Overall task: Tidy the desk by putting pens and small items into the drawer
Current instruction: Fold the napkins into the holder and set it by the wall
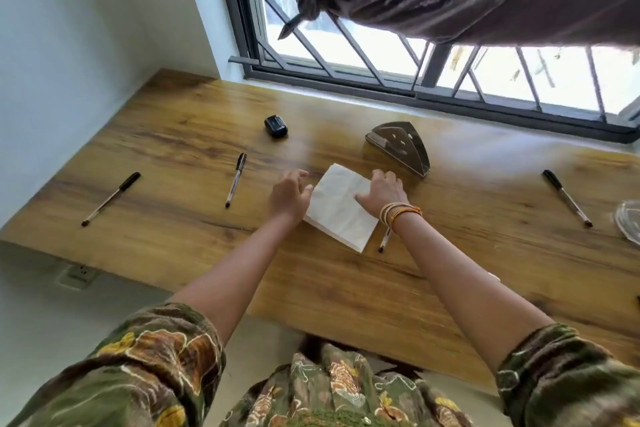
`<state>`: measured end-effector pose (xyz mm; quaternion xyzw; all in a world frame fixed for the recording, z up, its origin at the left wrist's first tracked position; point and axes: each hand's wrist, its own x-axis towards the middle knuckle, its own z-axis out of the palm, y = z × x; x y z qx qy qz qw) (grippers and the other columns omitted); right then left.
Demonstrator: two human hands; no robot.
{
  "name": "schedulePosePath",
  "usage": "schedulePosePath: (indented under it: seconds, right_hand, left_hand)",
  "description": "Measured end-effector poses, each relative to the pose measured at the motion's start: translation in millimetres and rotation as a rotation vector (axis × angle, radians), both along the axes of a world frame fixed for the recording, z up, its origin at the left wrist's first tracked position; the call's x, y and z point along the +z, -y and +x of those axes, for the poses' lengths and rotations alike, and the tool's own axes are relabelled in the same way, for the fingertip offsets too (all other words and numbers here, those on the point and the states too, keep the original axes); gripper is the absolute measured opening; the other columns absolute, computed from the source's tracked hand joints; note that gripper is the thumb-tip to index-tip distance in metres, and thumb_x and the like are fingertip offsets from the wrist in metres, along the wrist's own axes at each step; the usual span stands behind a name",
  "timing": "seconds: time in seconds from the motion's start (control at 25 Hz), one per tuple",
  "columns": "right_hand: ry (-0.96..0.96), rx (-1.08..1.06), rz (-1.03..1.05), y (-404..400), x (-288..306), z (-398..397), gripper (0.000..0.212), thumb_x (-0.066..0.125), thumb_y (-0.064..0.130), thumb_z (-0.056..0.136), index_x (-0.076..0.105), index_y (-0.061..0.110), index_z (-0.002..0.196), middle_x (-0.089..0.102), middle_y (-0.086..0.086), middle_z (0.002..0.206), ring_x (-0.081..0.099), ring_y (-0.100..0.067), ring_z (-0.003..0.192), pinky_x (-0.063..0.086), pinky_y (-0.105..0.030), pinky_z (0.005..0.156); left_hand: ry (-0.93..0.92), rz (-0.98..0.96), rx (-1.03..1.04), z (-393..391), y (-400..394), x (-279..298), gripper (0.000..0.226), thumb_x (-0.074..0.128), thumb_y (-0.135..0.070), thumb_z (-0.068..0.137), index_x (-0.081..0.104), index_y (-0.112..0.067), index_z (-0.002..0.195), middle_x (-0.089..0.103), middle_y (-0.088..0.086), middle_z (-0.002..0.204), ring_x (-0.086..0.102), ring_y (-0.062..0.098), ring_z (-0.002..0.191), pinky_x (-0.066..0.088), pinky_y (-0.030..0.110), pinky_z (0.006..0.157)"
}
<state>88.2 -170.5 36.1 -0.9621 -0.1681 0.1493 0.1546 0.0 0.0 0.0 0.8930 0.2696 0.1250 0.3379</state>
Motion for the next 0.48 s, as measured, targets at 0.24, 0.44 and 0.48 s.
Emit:
schedulePosePath:
  seconds: [0.24, 0.44, 0.48]
  right_hand:
    - [-0.024, 0.012, -0.127, -15, -4, 10, 0.067, 0.068, 0.052, 0.078, 0.048, 0.009, 0.124, 0.058, -0.012, 0.122, 0.057, -0.031, 0.109, 0.05, -0.043, 0.091]
    - [-0.212, -0.096, -0.004, -28, -3, 20, 0.044, 0.075, 0.046, 0.074, 0.055, 0.015, 0.098, 0.059, -0.002, 0.094, 0.056, -0.02, 0.085, 0.045, -0.029, 0.067]
    - [-0.236, -0.103, 0.043, -31, -3, 23, 0.042, 0.076, 0.044, 0.073, 0.059, 0.014, 0.098, 0.06, -0.002, 0.092, 0.058, -0.019, 0.084, 0.045, -0.028, 0.066]
  left_hand:
    - [-0.017, 0.02, -0.065, 12, -29, -2, 0.025, 0.067, -0.022, 0.088, 0.068, -0.014, 0.111, 0.068, 0.006, 0.109, 0.064, 0.023, 0.096, 0.053, 0.039, 0.087]
    - [0.032, -0.011, -0.063, 23, -41, 0, 0.02, 0.064, -0.019, 0.091, 0.07, -0.01, 0.107, 0.071, 0.007, 0.1, 0.064, 0.018, 0.086, 0.053, 0.03, 0.076]
    - [0.034, -0.027, -0.057, 25, -43, 2, 0.02, 0.064, -0.019, 0.091, 0.07, -0.01, 0.108, 0.071, 0.007, 0.1, 0.064, 0.017, 0.084, 0.053, 0.028, 0.074]
